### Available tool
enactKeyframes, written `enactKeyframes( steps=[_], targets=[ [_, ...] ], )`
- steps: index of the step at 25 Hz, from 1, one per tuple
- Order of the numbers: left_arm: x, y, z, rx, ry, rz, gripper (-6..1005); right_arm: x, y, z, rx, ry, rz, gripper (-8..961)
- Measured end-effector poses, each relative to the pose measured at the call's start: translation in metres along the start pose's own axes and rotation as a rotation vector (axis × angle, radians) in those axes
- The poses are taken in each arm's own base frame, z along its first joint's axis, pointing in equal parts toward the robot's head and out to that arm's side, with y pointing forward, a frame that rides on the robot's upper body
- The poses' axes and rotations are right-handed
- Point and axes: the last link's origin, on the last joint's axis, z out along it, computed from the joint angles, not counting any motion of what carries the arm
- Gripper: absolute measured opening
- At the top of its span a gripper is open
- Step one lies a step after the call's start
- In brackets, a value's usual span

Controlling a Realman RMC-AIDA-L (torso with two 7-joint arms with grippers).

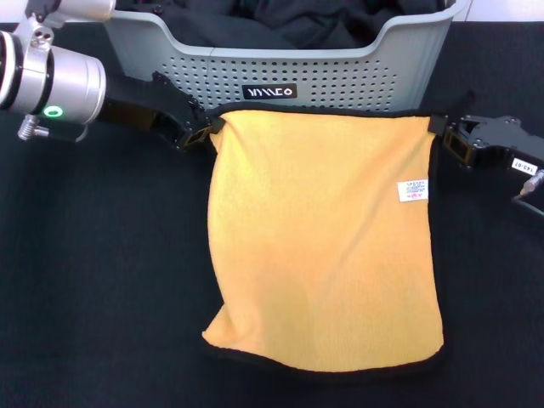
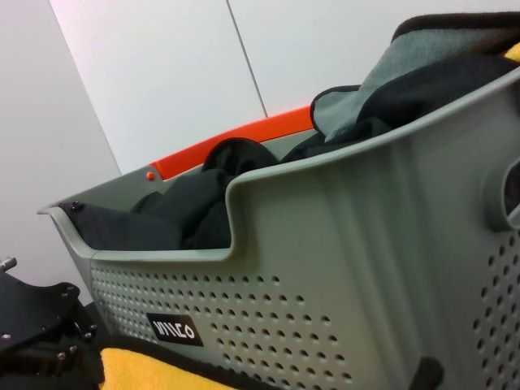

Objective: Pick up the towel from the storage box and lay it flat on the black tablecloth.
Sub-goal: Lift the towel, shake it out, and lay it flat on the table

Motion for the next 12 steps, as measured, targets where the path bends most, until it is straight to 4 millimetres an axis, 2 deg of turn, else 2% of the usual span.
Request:
enactKeyframes(
  steps=[12],
  targets=[
    [-0.0035, -0.0017, -0.0005, 0.015, -0.004, -0.007, 14, -0.0007, 0.0028, -0.0003, -0.02, -0.006, 0.006, 29]
  ],
)
